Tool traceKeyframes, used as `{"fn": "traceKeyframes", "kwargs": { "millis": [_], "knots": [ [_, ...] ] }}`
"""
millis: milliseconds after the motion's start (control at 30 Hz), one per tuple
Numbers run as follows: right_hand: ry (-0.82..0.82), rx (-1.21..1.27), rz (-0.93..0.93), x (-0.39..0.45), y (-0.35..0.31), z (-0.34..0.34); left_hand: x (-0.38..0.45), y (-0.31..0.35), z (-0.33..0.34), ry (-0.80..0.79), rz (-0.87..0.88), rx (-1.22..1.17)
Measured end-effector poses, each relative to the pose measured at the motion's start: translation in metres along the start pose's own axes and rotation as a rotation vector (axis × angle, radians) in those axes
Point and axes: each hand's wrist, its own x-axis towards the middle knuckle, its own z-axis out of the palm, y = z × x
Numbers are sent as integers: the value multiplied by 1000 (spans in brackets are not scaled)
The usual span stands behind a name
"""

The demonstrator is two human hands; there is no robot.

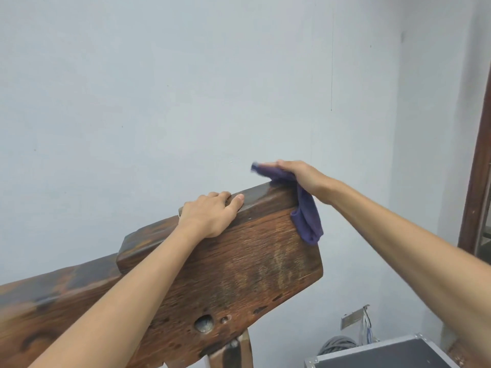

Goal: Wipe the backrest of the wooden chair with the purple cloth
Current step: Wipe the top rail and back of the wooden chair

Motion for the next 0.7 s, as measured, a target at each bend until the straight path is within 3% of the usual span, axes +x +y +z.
{"fn": "traceKeyframes", "kwargs": {
  "millis": [100, 167, 233, 300, 367, 433, 500, 600, 700],
  "knots": [
    [-255, -566, -69, 5, -25, 47, -1, 0, -1, 7, -34, -97],
    [-148, -910, -94, 4, -22, 72, -1, -4, -5, -13, -84, -201],
    [-75, -791, -115, 2, -21, 73, -5, -5, -8, -1, -106, -243],
    [8, -315, -110, 6, -23, 59, -9, -2, -8, 24, -110, -238],
    [219, -139, 11, 9, -22, 43, -12, 1, -8, 44, -112, -232],
    [347, -549, 104, 12, -22, 36, -12, 2, -7, 53, -107, -216],
    [303, -966, 101, 15, -24, 45, -12, 2, -6, 54, -98, -200],
    [233, -1161, 47, 20, -38, 48, -11, 0, -4, 56, -76, -173],
    [176, -1155, 127, 27, -33, 22, -9, -2, -1, 67, -55, -142]
  ]
}}
